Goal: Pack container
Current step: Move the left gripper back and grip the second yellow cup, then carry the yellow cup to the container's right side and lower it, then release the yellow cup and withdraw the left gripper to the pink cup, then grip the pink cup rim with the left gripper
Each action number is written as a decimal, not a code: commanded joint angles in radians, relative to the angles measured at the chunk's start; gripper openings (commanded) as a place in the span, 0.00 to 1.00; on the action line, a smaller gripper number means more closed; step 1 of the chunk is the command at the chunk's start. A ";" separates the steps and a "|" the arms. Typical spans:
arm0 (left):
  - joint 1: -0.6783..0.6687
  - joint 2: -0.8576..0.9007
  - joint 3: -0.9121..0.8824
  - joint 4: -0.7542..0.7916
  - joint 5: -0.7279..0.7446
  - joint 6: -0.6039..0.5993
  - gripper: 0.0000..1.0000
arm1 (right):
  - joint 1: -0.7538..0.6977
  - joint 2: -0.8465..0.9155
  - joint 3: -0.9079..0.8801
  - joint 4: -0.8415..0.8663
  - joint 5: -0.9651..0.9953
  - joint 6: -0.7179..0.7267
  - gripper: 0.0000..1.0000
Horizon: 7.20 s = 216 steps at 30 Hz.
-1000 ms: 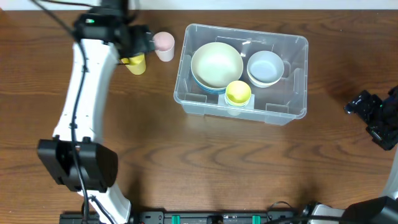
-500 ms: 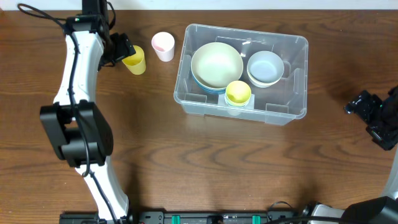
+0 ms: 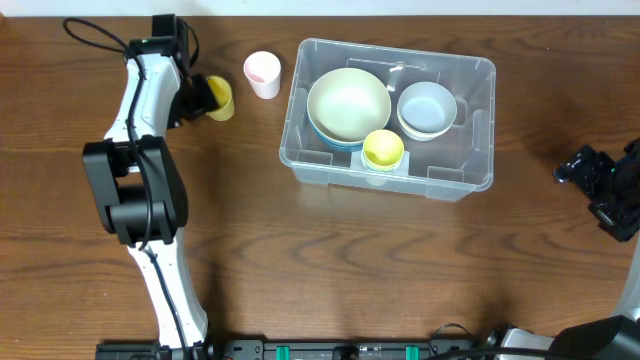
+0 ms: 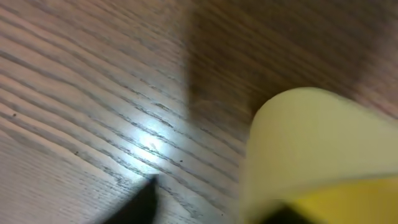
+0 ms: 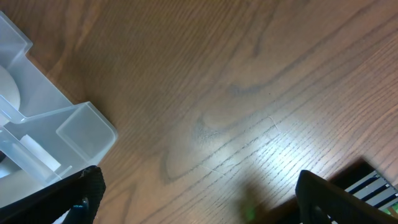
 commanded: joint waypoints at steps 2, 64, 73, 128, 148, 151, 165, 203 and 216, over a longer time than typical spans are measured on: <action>0.006 -0.013 0.003 -0.010 -0.004 0.011 0.14 | -0.005 -0.002 -0.001 0.002 0.000 -0.013 0.99; -0.861 -0.166 0.003 0.256 -0.057 0.011 0.06 | -0.005 -0.002 -0.001 0.002 0.000 -0.013 0.99; -0.892 -0.141 0.002 0.230 -0.039 0.035 0.06 | -0.005 -0.002 -0.001 0.002 0.000 -0.013 0.99; -0.920 -0.098 0.000 0.227 -0.034 0.052 0.10 | -0.005 -0.002 -0.001 0.002 0.000 -0.013 0.99; -0.919 -0.100 0.071 0.238 -0.034 0.071 0.30 | -0.005 -0.002 -0.001 0.002 0.000 -0.013 0.99; -0.919 -0.111 0.098 0.232 -0.034 0.072 0.31 | -0.005 -0.002 -0.001 0.002 0.000 -0.013 0.99; -0.751 -0.443 0.171 0.162 -0.125 0.061 0.88 | -0.005 -0.002 -0.001 0.002 0.000 -0.013 0.99; -0.141 0.005 0.154 0.065 0.008 0.039 0.97 | -0.005 -0.002 -0.001 0.002 0.000 -0.013 0.99; -0.141 0.099 0.154 0.115 0.045 0.067 0.97 | -0.005 -0.002 -0.001 0.002 0.000 -0.013 0.99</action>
